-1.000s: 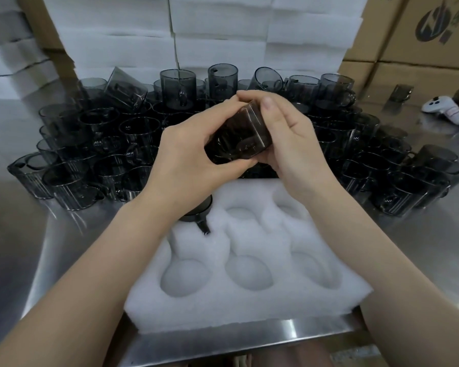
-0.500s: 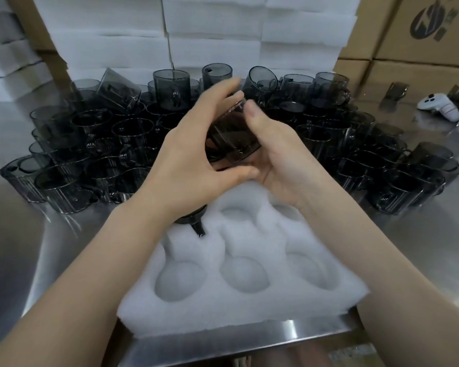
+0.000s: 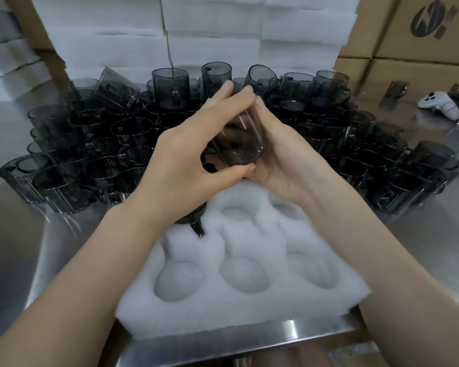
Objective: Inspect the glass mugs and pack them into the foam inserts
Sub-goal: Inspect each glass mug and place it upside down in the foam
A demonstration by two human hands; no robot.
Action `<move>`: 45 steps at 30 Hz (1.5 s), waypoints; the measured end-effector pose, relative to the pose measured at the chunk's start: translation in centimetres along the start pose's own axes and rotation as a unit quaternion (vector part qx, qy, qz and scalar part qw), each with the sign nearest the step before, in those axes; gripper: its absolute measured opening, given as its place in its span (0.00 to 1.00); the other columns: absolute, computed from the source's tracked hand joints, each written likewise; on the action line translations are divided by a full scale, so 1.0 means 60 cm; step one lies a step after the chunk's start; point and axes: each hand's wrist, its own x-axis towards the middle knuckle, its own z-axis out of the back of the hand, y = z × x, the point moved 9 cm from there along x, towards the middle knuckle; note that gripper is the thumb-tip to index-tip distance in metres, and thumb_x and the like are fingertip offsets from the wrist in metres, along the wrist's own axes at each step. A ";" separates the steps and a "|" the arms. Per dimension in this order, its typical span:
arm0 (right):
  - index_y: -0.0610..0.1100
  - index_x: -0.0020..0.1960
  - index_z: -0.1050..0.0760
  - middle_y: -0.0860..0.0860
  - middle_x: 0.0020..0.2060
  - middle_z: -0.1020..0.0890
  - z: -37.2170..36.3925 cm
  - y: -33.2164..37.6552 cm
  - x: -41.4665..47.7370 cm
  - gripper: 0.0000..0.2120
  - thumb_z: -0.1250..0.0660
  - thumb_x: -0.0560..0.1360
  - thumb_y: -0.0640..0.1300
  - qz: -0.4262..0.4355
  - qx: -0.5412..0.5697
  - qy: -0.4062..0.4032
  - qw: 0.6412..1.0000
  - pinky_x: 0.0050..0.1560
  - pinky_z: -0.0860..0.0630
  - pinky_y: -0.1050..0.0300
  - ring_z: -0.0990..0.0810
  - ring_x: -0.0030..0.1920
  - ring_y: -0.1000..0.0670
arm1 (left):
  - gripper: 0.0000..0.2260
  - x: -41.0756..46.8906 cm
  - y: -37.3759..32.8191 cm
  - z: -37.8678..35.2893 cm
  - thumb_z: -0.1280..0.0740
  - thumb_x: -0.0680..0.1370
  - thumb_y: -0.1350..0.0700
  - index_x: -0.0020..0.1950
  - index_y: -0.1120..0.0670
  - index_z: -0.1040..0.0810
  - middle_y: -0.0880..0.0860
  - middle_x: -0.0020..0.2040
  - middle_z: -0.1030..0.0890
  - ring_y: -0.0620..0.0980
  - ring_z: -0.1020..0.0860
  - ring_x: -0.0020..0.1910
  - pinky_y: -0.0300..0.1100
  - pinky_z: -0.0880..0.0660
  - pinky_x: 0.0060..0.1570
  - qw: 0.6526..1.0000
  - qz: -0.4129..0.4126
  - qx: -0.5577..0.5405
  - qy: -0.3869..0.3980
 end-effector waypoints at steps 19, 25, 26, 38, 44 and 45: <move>0.42 0.65 0.33 0.48 0.49 0.19 -0.009 0.031 -0.008 0.24 0.31 0.71 0.37 0.149 0.017 -0.018 0.989 0.39 0.20 0.56 0.18 0.47 0.52 | 0.39 0.007 0.029 -0.007 0.28 0.69 0.54 0.78 0.53 0.39 0.51 0.73 0.28 0.40 0.29 0.66 0.22 0.36 0.61 0.994 0.097 0.043 -0.012; 0.45 0.66 0.32 0.46 0.54 0.20 -0.008 0.030 -0.008 0.22 0.32 0.73 0.39 0.136 0.038 -0.002 0.990 0.40 0.19 0.50 0.19 0.51 0.47 | 0.40 0.006 0.019 -0.010 0.26 0.70 0.64 0.78 0.55 0.42 0.54 0.75 0.32 0.49 0.33 0.74 0.34 0.37 0.70 0.997 0.061 0.038 0.005; 0.45 0.65 0.31 0.46 0.55 0.20 -0.008 0.030 -0.008 0.21 0.33 0.74 0.39 0.135 0.045 0.003 0.990 0.42 0.18 0.48 0.19 0.51 0.47 | 0.40 0.006 0.016 -0.011 0.26 0.71 0.64 0.78 0.56 0.42 0.54 0.76 0.33 0.50 0.35 0.75 0.36 0.38 0.71 0.998 0.052 0.039 0.009; 0.46 0.50 0.24 0.49 0.39 0.16 0.027 0.036 -0.006 0.07 0.30 0.73 0.40 0.147 0.096 -0.064 0.982 0.38 0.18 0.51 0.16 0.38 0.50 | 0.42 0.007 0.012 -0.030 0.27 0.70 0.66 0.79 0.50 0.45 0.42 0.78 0.44 0.45 0.50 0.79 0.47 0.44 0.76 0.996 0.019 0.054 0.072; 0.44 0.56 0.22 0.46 0.44 0.15 0.032 0.057 -0.022 0.09 0.35 0.79 0.35 0.232 0.005 -0.117 0.966 0.49 0.17 0.49 0.17 0.47 0.48 | 0.46 0.006 0.033 -0.027 0.23 0.69 0.51 0.79 0.52 0.46 0.47 0.79 0.44 0.40 0.44 0.76 0.23 0.48 0.69 0.993 0.073 0.064 0.059; 0.43 0.56 0.22 0.45 0.46 0.15 0.030 0.057 -0.023 0.09 0.36 0.79 0.35 0.235 -0.006 -0.119 0.965 0.52 0.18 0.47 0.17 0.49 0.47 | 0.45 0.006 0.036 -0.025 0.23 0.69 0.50 0.79 0.52 0.45 0.48 0.79 0.41 0.39 0.41 0.75 0.21 0.47 0.67 0.993 0.084 0.073 0.050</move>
